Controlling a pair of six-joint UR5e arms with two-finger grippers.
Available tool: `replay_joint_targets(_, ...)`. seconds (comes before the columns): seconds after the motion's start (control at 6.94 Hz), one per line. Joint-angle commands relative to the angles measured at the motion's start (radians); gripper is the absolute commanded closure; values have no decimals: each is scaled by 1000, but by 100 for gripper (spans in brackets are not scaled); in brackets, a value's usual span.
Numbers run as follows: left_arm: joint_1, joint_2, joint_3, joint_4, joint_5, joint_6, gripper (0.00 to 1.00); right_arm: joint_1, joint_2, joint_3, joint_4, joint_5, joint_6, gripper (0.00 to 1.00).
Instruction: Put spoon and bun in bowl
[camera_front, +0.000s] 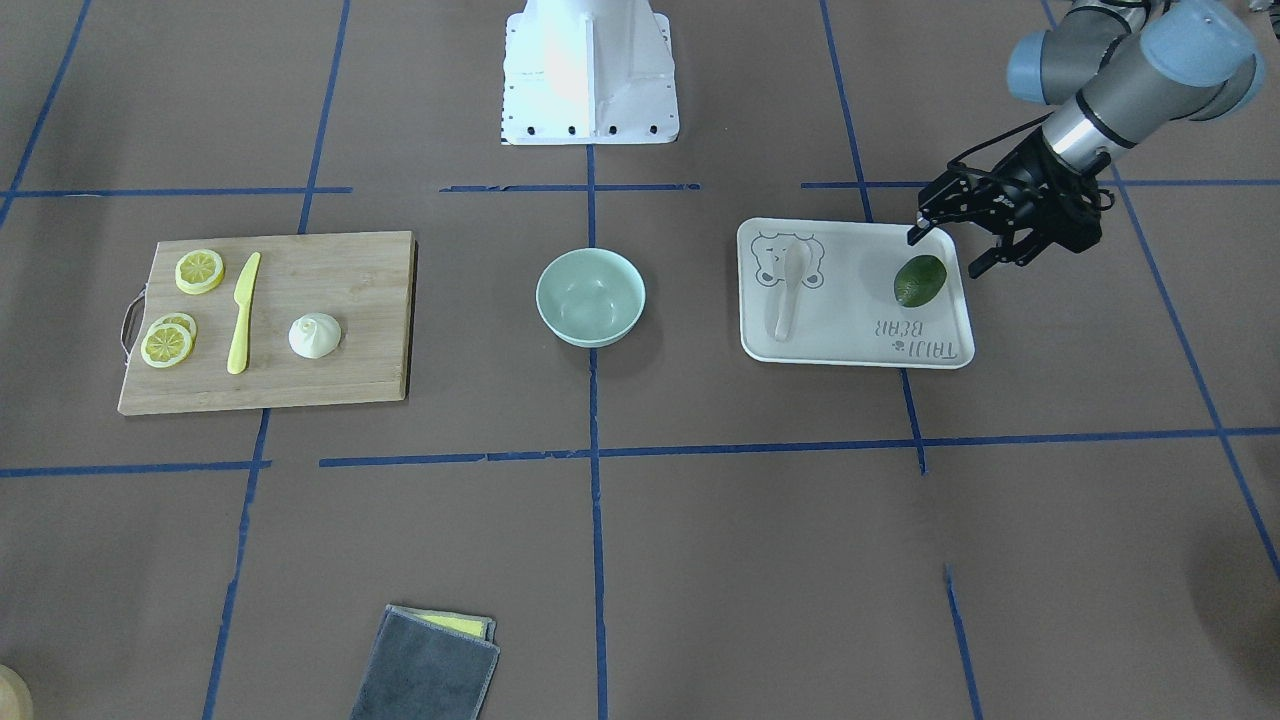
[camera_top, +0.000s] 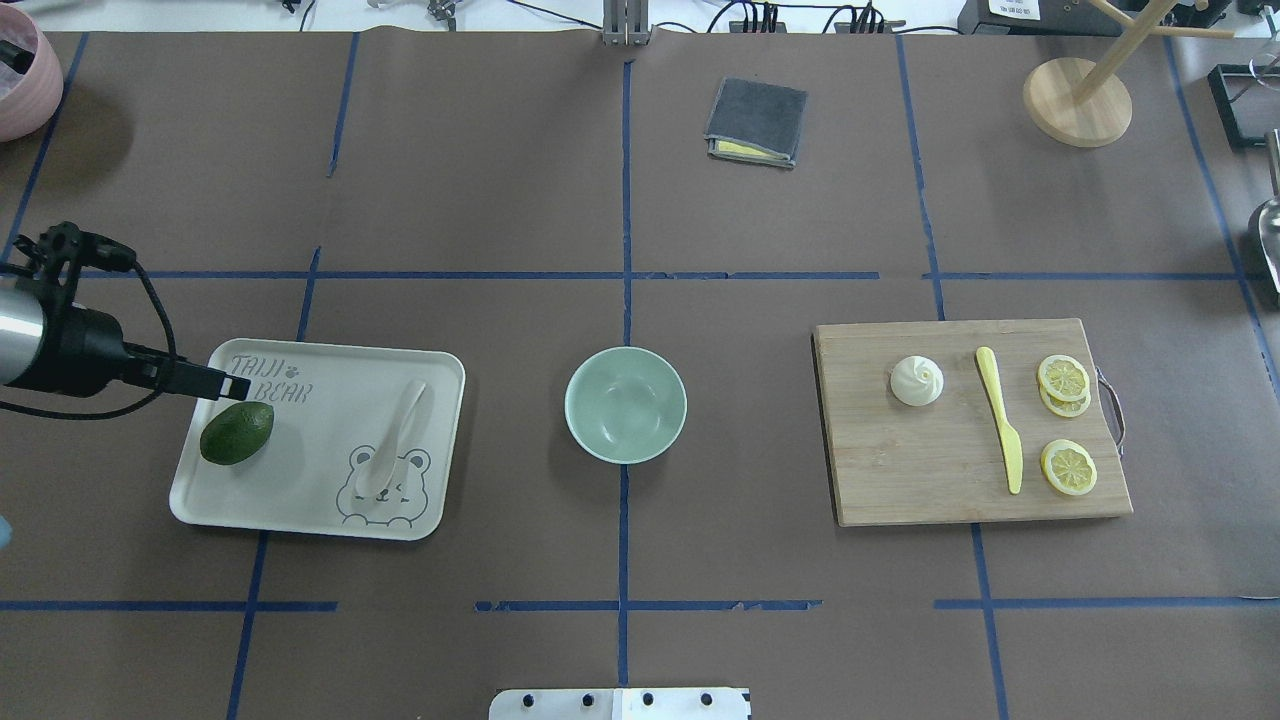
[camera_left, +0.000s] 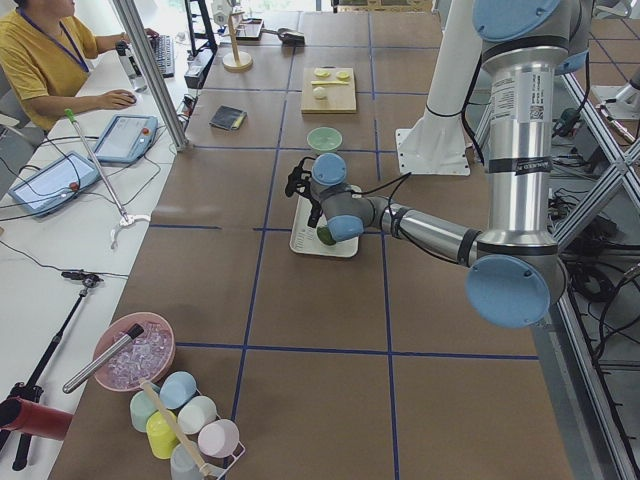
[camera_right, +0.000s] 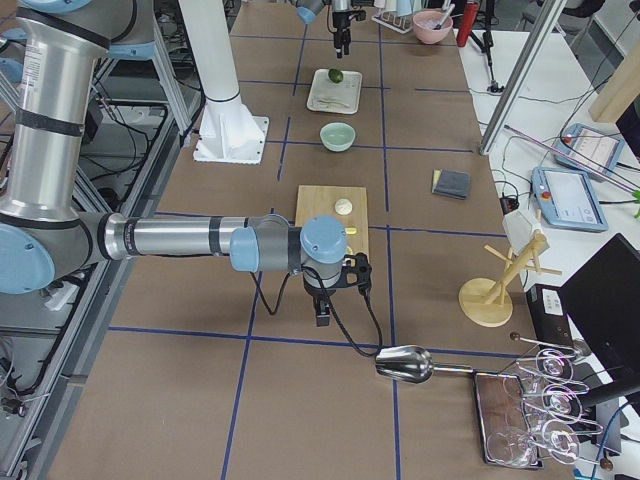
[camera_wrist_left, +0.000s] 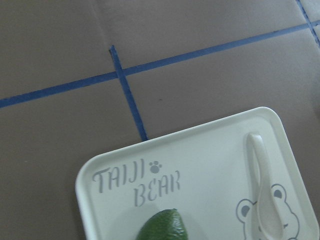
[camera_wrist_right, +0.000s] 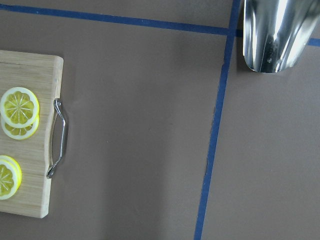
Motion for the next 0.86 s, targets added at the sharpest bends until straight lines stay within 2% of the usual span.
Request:
replay_joint_targets(0.0,144,-25,-8,26,190,-47,0,0,3,5,-1,16,-7,0)
replay_joint_targets(0.14,182,-55,-6,69,241,-47,2,0,3,5,-1,27,-10,0)
replay_joint_targets(0.43,237,-173,-6,257,284,-34,9,-2,0,4,1,39,-45,0)
replay_joint_targets(0.72,273,-192,12,270,365,61,10,0,-3,1,1,38,-87,0)
